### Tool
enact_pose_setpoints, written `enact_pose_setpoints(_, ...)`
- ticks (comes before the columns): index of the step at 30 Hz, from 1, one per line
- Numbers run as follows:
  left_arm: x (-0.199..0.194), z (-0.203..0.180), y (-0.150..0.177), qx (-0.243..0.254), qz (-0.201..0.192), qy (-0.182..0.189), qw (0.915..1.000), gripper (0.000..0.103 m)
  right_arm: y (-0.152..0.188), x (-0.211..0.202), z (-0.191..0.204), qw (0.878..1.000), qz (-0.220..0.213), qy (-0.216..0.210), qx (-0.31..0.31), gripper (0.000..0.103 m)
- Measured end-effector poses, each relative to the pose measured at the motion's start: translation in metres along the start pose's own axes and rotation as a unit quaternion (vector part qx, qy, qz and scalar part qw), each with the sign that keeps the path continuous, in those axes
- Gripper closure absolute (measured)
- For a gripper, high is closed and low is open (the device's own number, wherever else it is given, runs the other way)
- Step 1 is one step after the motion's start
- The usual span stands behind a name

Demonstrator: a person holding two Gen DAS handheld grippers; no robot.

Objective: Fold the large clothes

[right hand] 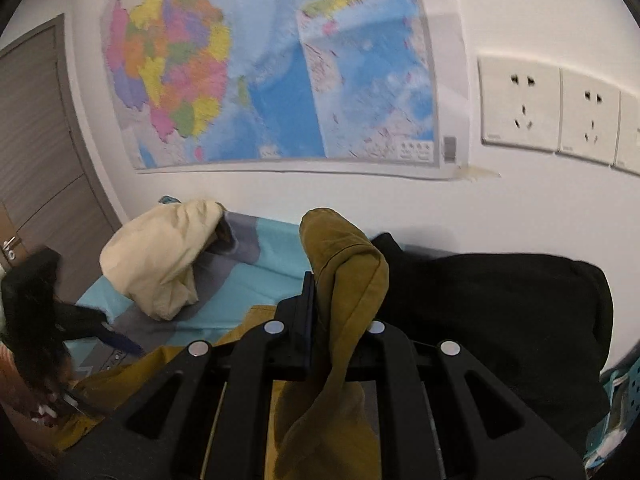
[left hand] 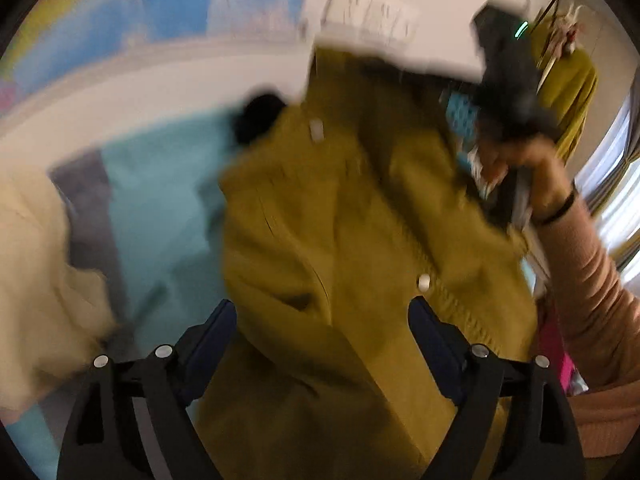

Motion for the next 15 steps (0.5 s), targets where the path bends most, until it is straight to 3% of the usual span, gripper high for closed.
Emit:
enact_pose_setpoints(1,0.011,0.001,0.004,-0.006,0.013,0.0,0.9999,0.026,0.002,-0.003,0.003,1.0,-0.002,0.001,-0.004,0.094)
enact_pose_setpoints(2,0.024,0.008,0.005,-0.022,0.036,-0.011,0.999,0.063,0.003,-0.007,0.004,1.0,-0.003,-0.001,-0.006,0.094)
enact_pose_setpoints(3,0.032,0.013,0.007,-0.033,0.052,-0.017,0.9979,0.085,0.003,-0.009,0.007,1.0,-0.005,-0.005,-0.008,0.094)
enact_pose_setpoints(4,0.036,0.025,0.006,-0.056,0.066,-0.019,0.9961,0.099,0.003,-0.012,0.009,1.0,-0.007,-0.008,-0.009,0.094)
enact_pose_setpoints(7,-0.003,0.053,0.008,-0.097,-0.018,-0.099,0.9902,0.1,0.0,-0.023,0.016,1.0,-0.023,-0.007,-0.019,0.094)
enact_pose_setpoints(9,-0.05,0.075,0.011,-0.134,-0.07,-0.1,0.9834,0.1,-0.004,-0.032,0.014,0.999,-0.033,-0.006,-0.016,0.094)
enact_pose_setpoints(12,-0.098,0.092,0.007,-0.144,-0.107,-0.154,0.9716,0.1,-0.019,-0.04,0.008,0.998,-0.058,-0.016,-0.009,0.094)
enact_pose_setpoints(15,-0.125,0.106,-0.008,-0.147,-0.13,-0.192,0.9616,0.1,-0.033,-0.025,0.002,0.999,-0.052,-0.012,-0.002,0.094)
Point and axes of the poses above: each gripper's, at about its wrist camera, not at the fingertips, and x roughly the way its jaws point, z to its left, y to its underside, the point moved 2 cm from there along x, roughly the way its jaws point, and after that the axes turned 15 degrees about z, right-handed, at the moved point
